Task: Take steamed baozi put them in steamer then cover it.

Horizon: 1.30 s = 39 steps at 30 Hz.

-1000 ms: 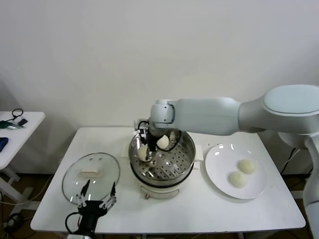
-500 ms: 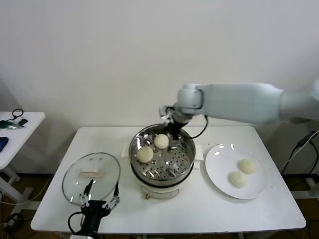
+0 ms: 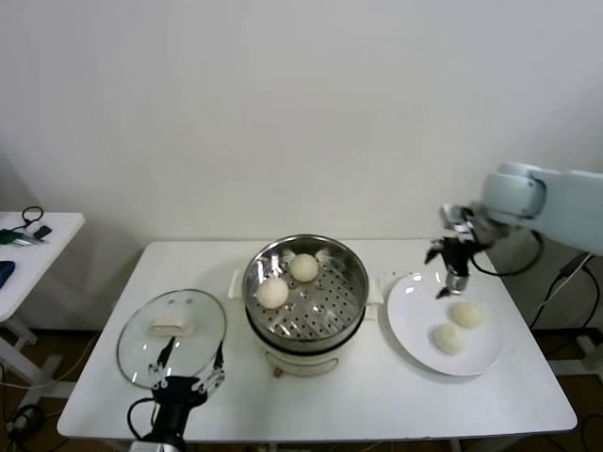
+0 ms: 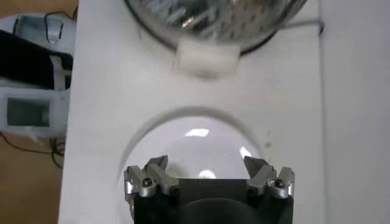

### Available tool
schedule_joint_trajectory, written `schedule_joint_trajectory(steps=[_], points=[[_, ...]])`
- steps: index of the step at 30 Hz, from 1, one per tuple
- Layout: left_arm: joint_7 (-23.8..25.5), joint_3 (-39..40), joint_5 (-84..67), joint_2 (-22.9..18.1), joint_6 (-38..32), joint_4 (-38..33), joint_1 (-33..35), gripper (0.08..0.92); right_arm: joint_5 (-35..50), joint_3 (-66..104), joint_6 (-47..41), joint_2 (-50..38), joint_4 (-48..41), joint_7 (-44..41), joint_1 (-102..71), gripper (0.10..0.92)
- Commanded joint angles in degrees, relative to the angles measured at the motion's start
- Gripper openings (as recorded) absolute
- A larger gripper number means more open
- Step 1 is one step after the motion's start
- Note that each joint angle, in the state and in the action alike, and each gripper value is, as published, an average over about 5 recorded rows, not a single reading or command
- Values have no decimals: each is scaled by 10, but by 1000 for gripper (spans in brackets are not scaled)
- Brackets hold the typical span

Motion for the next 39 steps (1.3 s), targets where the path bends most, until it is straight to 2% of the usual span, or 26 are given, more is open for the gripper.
schedule_joint_trajectory(steps=[1, 9, 20, 27, 35, 39], points=[[1, -2, 0, 0, 1, 2, -1, 823, -119, 119, 6, -104, -4, 12, -195, 823], [0, -1, 4, -3, 0, 5, 2, 823, -153, 240, -13, -57, -69, 51, -334, 823], [-1, 1, 6, -4, 0, 7, 4, 823, -161, 275, -15, -4, -122, 75, -370, 823], [-1, 0, 6, -4, 0, 7, 4, 823, -145, 280, -16, 5, -116, 75, -370, 813], [-2, 2, 7, -6, 1, 4, 5, 823, -151, 262, -13, -2, -105, 63, -347, 653], [-2, 2, 8, -7, 1, 2, 6, 823, -140, 222, -2, -3, -89, 52, -281, 611]])
